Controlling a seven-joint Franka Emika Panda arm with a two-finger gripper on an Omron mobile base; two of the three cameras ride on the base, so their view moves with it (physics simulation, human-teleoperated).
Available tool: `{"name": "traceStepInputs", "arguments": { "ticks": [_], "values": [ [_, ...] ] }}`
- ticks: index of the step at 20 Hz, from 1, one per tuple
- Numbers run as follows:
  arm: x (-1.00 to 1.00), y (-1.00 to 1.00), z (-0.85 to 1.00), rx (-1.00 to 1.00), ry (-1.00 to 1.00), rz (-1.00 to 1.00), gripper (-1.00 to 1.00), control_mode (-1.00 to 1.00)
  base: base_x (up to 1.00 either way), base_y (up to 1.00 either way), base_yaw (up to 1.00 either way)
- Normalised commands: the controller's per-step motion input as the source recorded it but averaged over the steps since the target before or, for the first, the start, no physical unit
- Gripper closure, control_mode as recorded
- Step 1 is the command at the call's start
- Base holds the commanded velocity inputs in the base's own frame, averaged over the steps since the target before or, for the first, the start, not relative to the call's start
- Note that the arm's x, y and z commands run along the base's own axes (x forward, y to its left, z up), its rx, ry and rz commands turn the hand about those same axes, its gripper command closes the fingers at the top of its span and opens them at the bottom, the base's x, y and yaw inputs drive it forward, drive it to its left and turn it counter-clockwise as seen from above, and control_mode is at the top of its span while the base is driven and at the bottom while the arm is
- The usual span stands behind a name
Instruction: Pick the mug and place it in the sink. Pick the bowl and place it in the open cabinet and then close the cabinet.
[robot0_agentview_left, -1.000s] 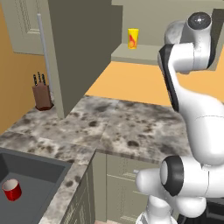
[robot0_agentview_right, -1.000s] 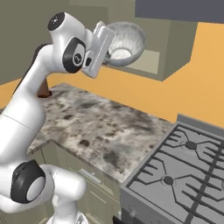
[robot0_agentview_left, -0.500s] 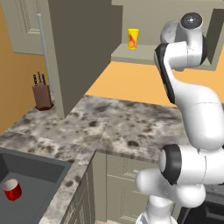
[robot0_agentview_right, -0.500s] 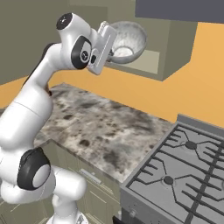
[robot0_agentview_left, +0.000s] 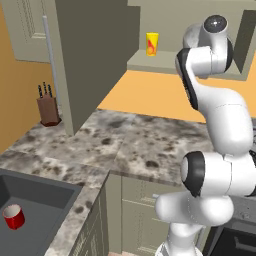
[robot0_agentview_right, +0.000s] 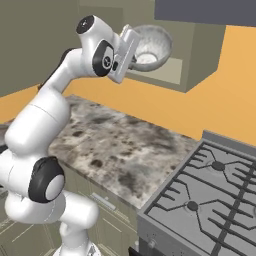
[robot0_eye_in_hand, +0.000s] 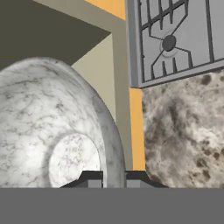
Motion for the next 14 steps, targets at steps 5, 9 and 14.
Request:
{"name": "traceStepInputs", "arguments": {
  "ticks": [5,9,14],
  "values": [
    [0.04,-0.13,-0.22,0.00,0.04,0.00,1.00,-1.00,0.00,0.00,0.00],
    [0.15,-0.07,-0.19,0.00,0.01,0.00,1.00,-1.00,0.00,0.00,0.00],
    [0.28,-0.06,-0.03,0.00,-0.03,0.00,1.00,-1.00,0.00,0.00,0.00]
  ]
}}
